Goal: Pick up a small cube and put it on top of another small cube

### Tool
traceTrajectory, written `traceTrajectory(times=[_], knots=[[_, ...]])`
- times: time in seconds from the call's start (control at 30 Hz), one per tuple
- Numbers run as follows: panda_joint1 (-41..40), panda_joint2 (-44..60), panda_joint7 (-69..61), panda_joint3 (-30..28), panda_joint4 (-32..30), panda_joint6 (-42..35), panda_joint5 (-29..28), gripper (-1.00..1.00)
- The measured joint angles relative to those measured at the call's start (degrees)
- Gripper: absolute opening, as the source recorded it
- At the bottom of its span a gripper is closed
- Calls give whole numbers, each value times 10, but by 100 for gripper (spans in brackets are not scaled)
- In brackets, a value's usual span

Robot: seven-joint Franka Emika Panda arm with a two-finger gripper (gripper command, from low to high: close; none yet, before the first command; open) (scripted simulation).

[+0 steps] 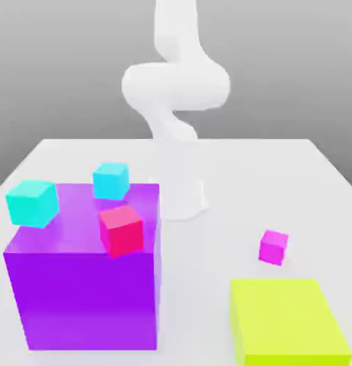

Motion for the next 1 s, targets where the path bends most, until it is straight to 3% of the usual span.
traceTrajectory(times=[0.5, 0.83, 1.0], knots=[[191, 209, -143, 60, -215, 179, 60, 0], [297, 344, -203, 133, -356, 298, 59, 0], [297, 416, -194, 136, -357, 356, 30, 0]])
